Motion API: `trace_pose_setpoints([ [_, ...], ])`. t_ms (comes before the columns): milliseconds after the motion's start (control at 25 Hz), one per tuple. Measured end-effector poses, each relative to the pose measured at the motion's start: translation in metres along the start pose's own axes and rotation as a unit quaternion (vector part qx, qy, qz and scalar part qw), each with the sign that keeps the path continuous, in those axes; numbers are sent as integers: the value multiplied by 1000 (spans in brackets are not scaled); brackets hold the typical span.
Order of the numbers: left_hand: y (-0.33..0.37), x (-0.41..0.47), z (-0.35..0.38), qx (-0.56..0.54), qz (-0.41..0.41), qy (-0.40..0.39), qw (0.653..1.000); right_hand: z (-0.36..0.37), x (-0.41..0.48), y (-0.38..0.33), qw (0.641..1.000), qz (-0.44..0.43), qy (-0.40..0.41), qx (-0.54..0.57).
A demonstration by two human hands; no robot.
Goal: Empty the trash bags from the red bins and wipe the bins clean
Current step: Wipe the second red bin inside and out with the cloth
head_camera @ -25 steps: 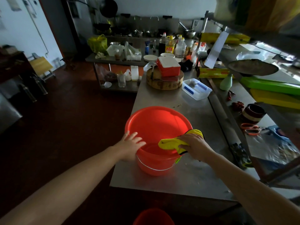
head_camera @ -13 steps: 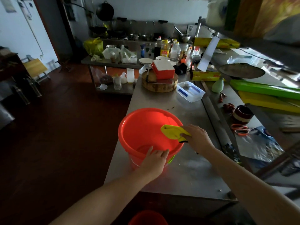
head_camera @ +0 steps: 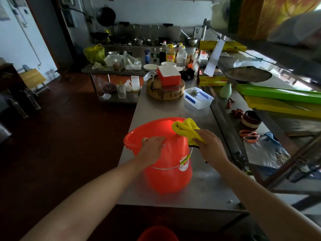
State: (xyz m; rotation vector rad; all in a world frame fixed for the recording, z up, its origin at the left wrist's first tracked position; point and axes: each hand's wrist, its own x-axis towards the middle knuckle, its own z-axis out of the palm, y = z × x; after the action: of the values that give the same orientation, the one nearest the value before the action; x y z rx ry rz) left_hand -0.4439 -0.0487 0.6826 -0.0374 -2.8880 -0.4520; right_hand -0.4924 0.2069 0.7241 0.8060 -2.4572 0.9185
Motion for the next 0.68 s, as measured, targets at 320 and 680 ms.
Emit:
trace_pose_setpoints([
  [320,-22,0,-26,-171,-73,27,982,47,-32,-7,994,-28,-106,11],
  [680,-71,-55,-3,145,9,-94,985,95,-34,-21,993,0,-114,19],
])
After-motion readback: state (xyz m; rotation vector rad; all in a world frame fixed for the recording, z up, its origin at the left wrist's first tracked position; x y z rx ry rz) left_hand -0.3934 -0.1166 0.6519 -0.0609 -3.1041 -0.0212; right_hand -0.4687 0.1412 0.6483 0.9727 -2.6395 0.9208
